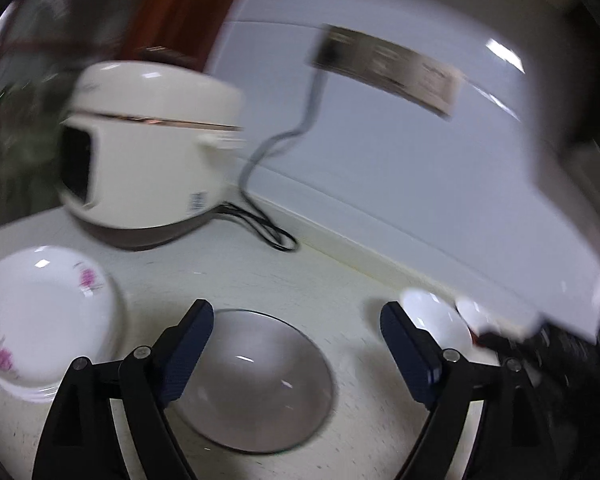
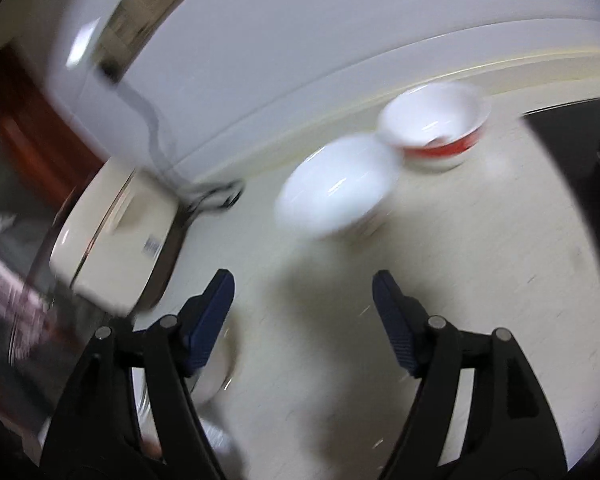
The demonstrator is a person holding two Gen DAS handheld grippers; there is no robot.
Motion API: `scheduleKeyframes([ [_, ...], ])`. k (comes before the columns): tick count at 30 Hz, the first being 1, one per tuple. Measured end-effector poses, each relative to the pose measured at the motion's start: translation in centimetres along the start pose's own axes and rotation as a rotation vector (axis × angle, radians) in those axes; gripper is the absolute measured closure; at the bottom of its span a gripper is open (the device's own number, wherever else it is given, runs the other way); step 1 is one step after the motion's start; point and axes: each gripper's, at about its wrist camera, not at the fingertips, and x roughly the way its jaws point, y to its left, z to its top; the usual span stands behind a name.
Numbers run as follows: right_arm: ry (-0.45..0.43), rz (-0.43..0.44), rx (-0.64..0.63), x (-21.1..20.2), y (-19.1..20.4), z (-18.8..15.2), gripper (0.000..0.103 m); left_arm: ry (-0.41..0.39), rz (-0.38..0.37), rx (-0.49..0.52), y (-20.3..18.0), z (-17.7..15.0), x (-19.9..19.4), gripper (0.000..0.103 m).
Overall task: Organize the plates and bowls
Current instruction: 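Move both tools toward the white floral bowl and red-banded bowl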
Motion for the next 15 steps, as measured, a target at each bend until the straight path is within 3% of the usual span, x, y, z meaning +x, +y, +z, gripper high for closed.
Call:
scheduleKeyframes([
  [5,0.013,-0.003,0.120,3.3,-3.3,2.2,0.030,0.004,-0.028,0.089,-1.9,-0.5,0.0,0.017],
  [10,0.031,0.040,0.107,5.3,-3.0,2.1,0.030,0.072,-0.056,0.125,-2.6,-1.0,0.8,0.016],
  [15,0.031,-0.028,0.007,6.0,-1.7,1.7,0.031,0.167,-0.071,0.220,-5.0,-1.8,2.2,0.016],
])
